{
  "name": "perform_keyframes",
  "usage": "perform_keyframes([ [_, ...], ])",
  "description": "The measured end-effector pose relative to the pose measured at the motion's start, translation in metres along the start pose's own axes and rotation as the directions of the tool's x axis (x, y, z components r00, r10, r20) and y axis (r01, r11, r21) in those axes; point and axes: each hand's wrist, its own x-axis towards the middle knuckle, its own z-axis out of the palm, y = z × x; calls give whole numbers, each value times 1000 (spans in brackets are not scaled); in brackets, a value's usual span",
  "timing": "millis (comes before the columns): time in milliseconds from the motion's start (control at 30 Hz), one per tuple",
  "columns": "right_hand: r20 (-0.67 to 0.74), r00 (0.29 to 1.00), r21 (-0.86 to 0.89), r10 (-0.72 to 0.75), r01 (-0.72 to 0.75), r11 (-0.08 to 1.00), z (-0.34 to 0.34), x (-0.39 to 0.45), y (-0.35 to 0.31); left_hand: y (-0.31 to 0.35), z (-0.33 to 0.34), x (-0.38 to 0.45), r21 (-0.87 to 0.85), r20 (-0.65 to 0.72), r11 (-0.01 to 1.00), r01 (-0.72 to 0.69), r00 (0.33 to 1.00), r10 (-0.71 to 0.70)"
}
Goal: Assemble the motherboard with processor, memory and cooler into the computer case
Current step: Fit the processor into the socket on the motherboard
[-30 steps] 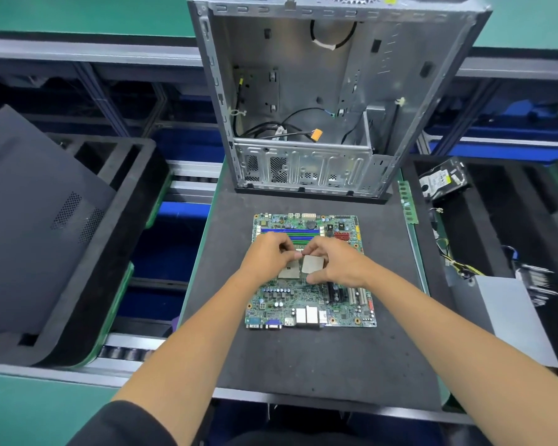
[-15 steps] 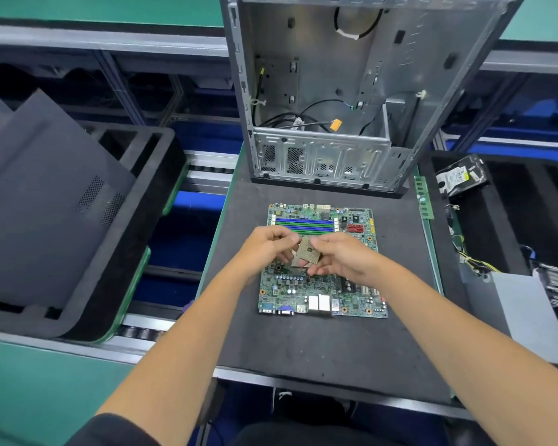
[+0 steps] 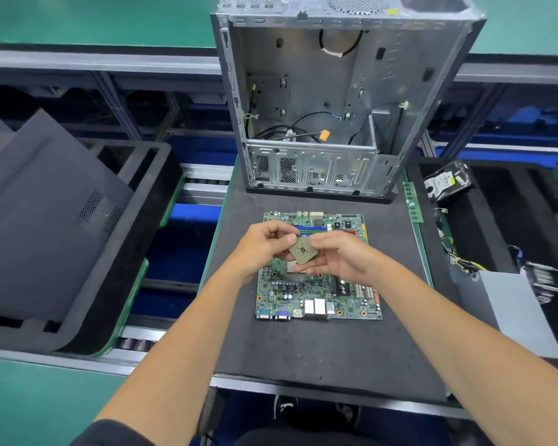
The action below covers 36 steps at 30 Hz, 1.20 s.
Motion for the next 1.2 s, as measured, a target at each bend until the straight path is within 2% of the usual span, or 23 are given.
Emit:
perform_keyframes([
  [500,-28,997,141,-71,74,987,3,-2,-5,-7,-4,-4,-79,-24,997,-10,1000,8],
  [867,21,989,27,-149,148,989,9,-2,-20,6,-8,4,-127,-65,989,-75,996,67],
  [1200,3,984,72,-178,177,982,6,-4,-29,15,-5,13,-145,-55,987,-66,997,59],
])
